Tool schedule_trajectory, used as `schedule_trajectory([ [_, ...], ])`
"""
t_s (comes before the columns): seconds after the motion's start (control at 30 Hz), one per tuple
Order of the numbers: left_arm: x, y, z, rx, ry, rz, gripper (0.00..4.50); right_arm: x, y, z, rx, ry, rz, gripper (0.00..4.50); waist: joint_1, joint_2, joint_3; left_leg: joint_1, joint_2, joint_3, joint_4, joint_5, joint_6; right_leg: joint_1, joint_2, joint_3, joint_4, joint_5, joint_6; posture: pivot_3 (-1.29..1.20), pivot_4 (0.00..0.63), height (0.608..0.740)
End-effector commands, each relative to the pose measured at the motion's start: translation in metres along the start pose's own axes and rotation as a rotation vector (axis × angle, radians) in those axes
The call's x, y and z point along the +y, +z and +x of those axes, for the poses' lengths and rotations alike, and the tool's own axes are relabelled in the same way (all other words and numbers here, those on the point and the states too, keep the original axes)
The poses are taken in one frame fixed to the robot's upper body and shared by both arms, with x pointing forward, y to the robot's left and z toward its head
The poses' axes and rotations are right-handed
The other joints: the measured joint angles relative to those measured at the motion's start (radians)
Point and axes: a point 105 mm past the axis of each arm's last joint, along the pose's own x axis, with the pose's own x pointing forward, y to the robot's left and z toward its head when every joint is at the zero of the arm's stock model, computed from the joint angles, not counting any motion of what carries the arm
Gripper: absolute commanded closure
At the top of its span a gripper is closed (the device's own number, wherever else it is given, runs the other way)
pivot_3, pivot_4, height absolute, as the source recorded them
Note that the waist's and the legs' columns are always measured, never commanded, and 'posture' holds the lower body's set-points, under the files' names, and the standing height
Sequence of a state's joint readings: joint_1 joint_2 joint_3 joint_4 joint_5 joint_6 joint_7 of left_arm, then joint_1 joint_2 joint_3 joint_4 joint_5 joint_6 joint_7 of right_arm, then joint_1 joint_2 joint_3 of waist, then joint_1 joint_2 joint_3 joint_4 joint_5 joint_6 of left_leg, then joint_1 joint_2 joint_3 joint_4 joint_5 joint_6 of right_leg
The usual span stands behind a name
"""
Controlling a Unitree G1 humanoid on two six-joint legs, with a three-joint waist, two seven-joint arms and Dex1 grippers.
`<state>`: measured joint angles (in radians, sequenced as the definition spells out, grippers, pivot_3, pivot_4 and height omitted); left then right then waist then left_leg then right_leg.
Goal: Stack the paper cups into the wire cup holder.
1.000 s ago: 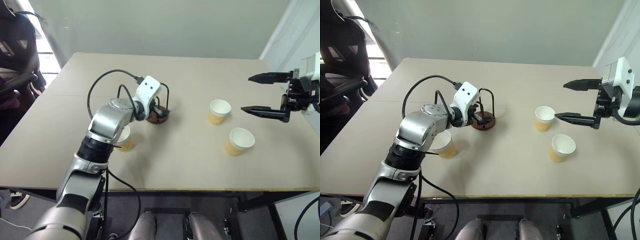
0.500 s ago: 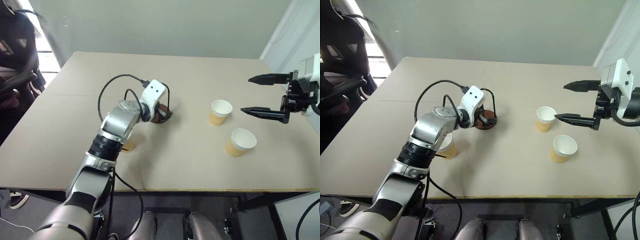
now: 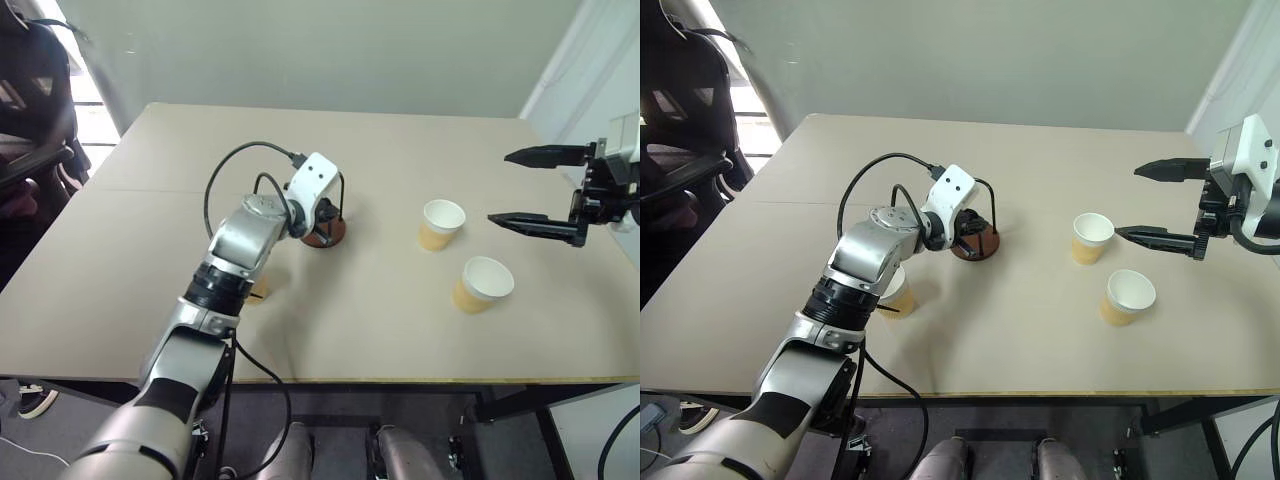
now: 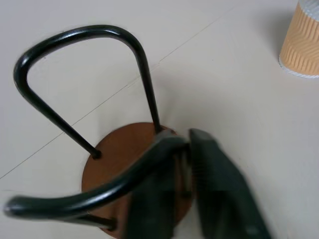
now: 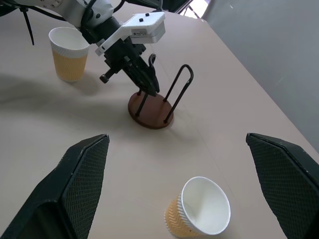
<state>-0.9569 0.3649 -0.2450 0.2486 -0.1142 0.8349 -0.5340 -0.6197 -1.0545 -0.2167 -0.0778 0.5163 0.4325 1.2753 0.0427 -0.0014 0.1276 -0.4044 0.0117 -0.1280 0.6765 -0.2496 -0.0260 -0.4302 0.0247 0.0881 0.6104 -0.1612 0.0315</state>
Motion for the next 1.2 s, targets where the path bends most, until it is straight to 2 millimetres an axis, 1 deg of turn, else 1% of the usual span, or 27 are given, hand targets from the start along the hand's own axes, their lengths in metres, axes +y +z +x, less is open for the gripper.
schedule_trajectory([
  [0.03, 0.004, 0.016, -0.007, -0.054, 0.012, 0.037, 4.48, -0.005, 0.013, -0.008, -0.016, -0.033, -0.051, 0.00, 0.000, 0.000, 0.000, 0.000, 0.000, 0.000, 0.000, 0.000, 0.000, 0.000, 0.000, 0.000, 0.000, 0.000, 0.000, 0.00, 0.150, 0.740],
  [0.2, -0.006, 0.019, -0.013, -0.079, -0.068, 0.071, 4.48, -0.006, 0.013, -0.008, -0.015, -0.033, -0.053, 0.00, 0.000, 0.000, 0.000, -0.001, 0.000, 0.000, 0.002, -0.001, 0.001, 0.000, 0.000, 0.000, 0.000, 0.000, 0.000, 0.00, 0.150, 0.740],
  [0.33, -0.027, 0.026, -0.025, -0.125, -0.213, 0.118, 4.48, -0.006, 0.013, -0.009, -0.012, -0.034, -0.055, 0.00, 0.000, 0.000, 0.000, -0.001, 0.000, 0.000, 0.002, -0.001, 0.001, 0.000, 0.000, 0.000, 0.000, 0.000, 0.000, 0.00, 0.150, 0.740],
  [0.4, -0.040, 0.031, -0.036, -0.152, -0.305, 0.142, 4.48, -0.006, 0.013, -0.009, -0.008, -0.036, -0.058, 0.00, 0.000, 0.000, 0.000, -0.001, 0.000, 0.000, 0.003, -0.001, 0.002, 0.000, 0.000, 0.000, 0.000, 0.000, 0.000, 0.00, 0.150, 0.740],
  [0.47, -0.052, 0.032, -0.049, -0.160, -0.413, 0.171, 4.48, -0.007, 0.013, -0.010, -0.004, -0.038, -0.062, 0.00, 0.000, 0.000, 0.000, -0.002, 0.000, 0.000, 0.003, -0.001, 0.002, 0.000, 0.000, 0.000, 0.000, 0.000, 0.000, 0.00, 0.150, 0.740],
  [0.57, -0.067, 0.021, -0.073, -0.134, -0.565, 0.255, 4.48, -0.008, 0.014, -0.012, 0.002, -0.040, -0.067, 0.00, 0.000, 0.000, 0.000, -0.001, 0.000, 0.000, 0.003, -0.002, 0.003, 0.000, 0.000, 0.001, 0.000, -0.001, -0.001, 0.00, 0.150, 0.740],
  [0.77, -0.073, -0.012, -0.111, -0.026, -0.748, 0.350, 4.48, -0.008, 0.014, -0.014, 0.009, -0.044, -0.070, 0.00, -0.005, 0.001, 0.000, -0.001, 0.001, -0.001, 0.003, -0.003, 0.003, -0.001, 0.000, 0.001, 0.001, -0.002, -0.003, 0.00, 0.150, 0.740],
  [0.9, -0.085, -0.021, -0.132, -0.025, -0.895, 0.373, 4.48, -0.007, 0.014, -0.014, 0.008, -0.040, -0.071, 0.00, -0.003, 0.002, 0.001, -0.002, 0.001, -0.002, 0.003, -0.004, 0.004, -0.001, 0.000, 0.001, 0.001, -0.002, -0.004, 0.00, 0.150, 0.740],
  [0.97, -0.093, -0.023, -0.141, -0.027, -0.962, 0.376, 4.48, -0.002, 0.016, -0.013, 0.000, -0.009, -0.068, 0.00, -0.003, 0.002, 0.001, -0.002, 0.001, -0.002, 0.004, -0.005, 0.004, -0.002, -0.001, 0.001, 0.001, -0.002, -0.004, 0.00, 0.150, 0.740],
  [1.03, -0.097, -0.025, -0.146, -0.022, -1.003, 0.381, 4.48, 0.010, 0.018, -0.012, -0.014, 0.056, -0.064, 0.00, -0.004, 0.002, 0.001, -0.004, 0.001, -0.002, 0.004, -0.005, 0.004, -0.003, -0.001, 0.001, 0.001, -0.002, -0.004, 0.00, 0.150, 0.740],
  [1.13, -0.101, -0.027, -0.153, -0.012, -1.067, 0.393, 4.48, 0.030, 0.017, -0.011, 0.004, 0.165, -0.044, 0.00, -0.004, 0.003, 0.001, -0.006, 0.001, -0.002, 0.003, -0.005, 0.004, -0.006, -0.001, 0.000, 0.001, -0.002, -0.004, 0.00, 0.150, 0.740],
  [1.2, -0.100, -0.030, -0.155, 0.005, -1.084, 0.411, 4.48, 0.045, 0.016, -0.012, 0.021, 0.242, -0.019, 0.00, -0.005, 0.003, 0.001, -0.007, 0.001, -0.002, 0.003, -0.005, 0.004, -0.007, -0.001, 0.000, 0.001, -0.002, -0.005, 0.00, 0.150, 0.740],
])
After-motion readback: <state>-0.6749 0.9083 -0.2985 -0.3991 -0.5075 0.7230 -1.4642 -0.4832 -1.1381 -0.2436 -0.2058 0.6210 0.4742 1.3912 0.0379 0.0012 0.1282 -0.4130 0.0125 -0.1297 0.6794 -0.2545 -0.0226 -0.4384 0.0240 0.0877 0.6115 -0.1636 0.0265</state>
